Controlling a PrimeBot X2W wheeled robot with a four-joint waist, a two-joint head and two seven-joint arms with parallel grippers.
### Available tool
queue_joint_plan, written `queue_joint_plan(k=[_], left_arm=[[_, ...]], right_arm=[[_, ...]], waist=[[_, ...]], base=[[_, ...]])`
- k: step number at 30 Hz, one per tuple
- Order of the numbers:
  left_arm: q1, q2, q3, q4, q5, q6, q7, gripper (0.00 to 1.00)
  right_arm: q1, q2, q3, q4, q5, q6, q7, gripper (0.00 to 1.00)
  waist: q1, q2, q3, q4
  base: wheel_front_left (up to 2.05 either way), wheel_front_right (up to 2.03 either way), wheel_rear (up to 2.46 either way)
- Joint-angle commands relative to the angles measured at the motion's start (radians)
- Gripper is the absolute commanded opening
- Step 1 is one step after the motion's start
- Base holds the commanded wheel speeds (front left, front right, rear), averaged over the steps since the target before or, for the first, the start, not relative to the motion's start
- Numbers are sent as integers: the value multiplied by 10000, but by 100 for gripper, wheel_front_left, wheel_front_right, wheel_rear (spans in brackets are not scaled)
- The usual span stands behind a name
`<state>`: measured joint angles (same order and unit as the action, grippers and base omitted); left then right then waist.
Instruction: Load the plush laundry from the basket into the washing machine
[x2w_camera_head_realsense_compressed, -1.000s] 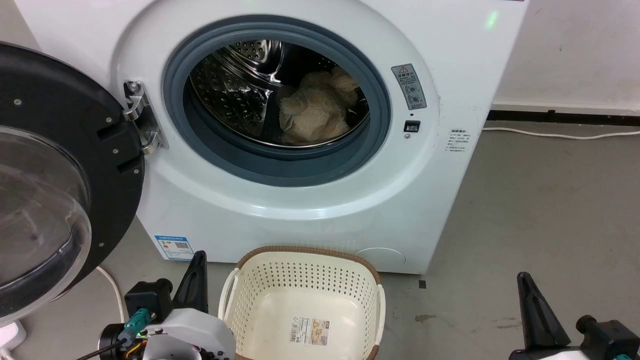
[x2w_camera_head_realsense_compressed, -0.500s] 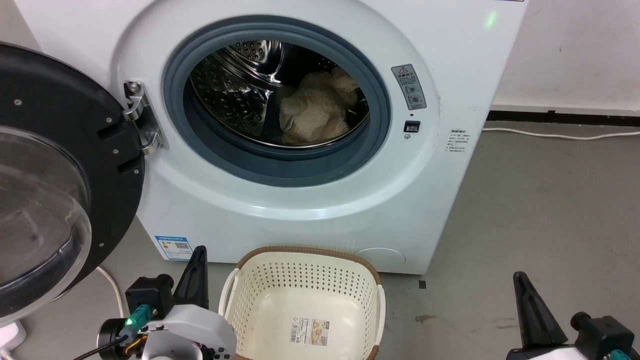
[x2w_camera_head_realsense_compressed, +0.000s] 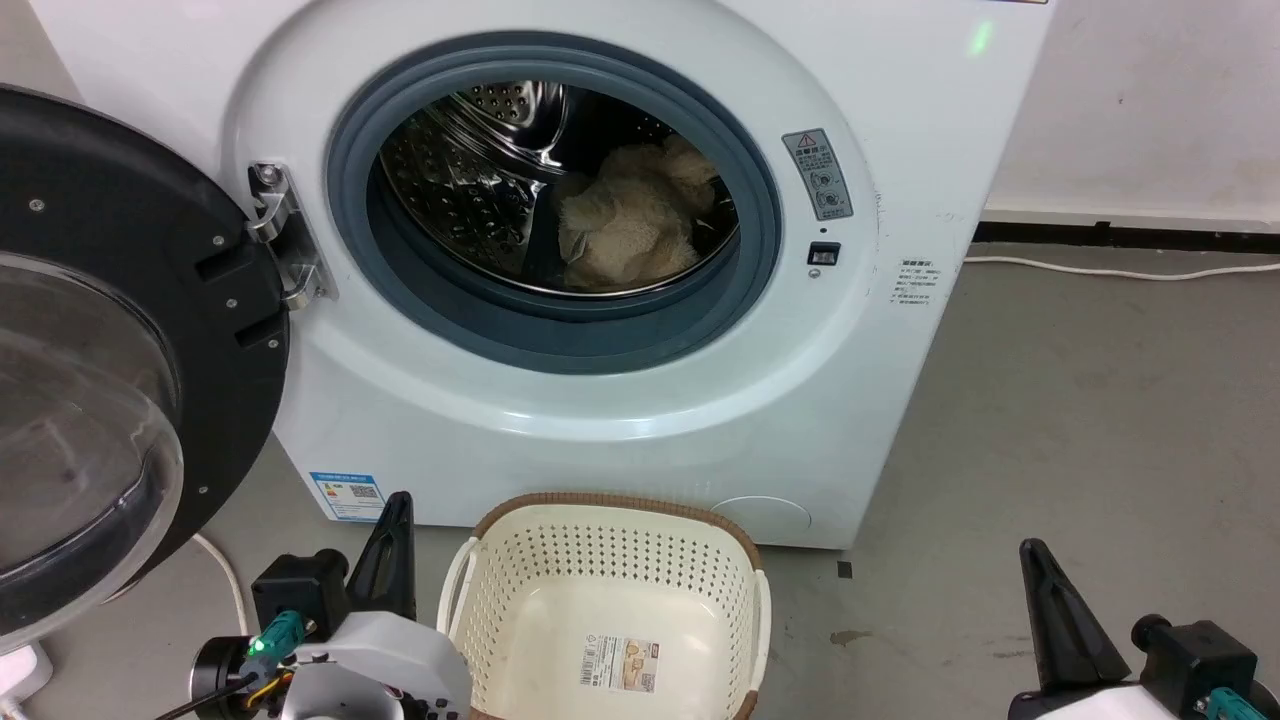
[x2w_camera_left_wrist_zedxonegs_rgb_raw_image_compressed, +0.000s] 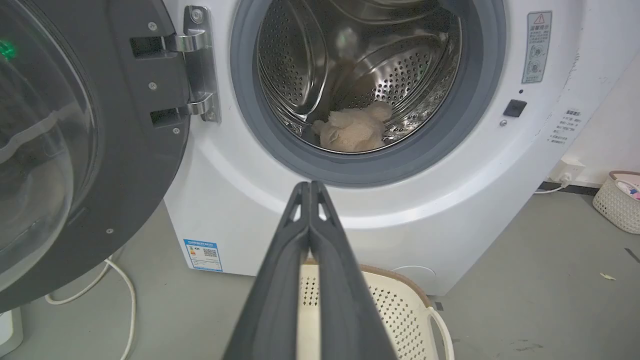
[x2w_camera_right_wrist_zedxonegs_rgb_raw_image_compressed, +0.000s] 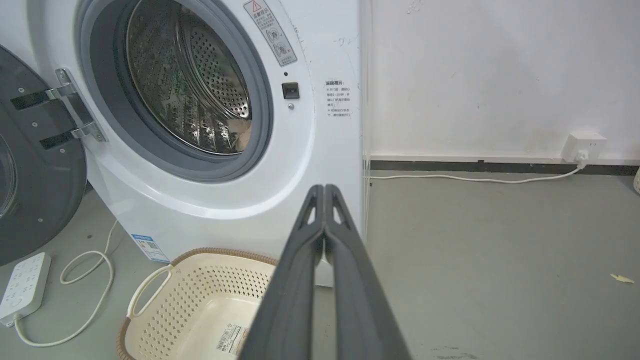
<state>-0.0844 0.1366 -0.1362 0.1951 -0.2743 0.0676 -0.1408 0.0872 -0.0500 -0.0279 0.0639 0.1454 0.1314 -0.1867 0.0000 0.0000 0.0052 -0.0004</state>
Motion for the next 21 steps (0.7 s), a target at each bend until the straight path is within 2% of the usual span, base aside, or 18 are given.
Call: queue_joint_plan(k=[1, 21], left_arm=[[130, -60, 77, -102, 132, -52, 32, 0], [291, -242, 367, -519, 720, -193, 343, 0]], right_arm=[[-169, -1, 13, -62, -85, -2, 43, 0], [-328, -1, 73, -192, -394, -3, 454, 0]], waist=[[0, 0, -1, 0], [0, 0, -12, 1]], base=[[0, 0, 0], [0, 0, 0]])
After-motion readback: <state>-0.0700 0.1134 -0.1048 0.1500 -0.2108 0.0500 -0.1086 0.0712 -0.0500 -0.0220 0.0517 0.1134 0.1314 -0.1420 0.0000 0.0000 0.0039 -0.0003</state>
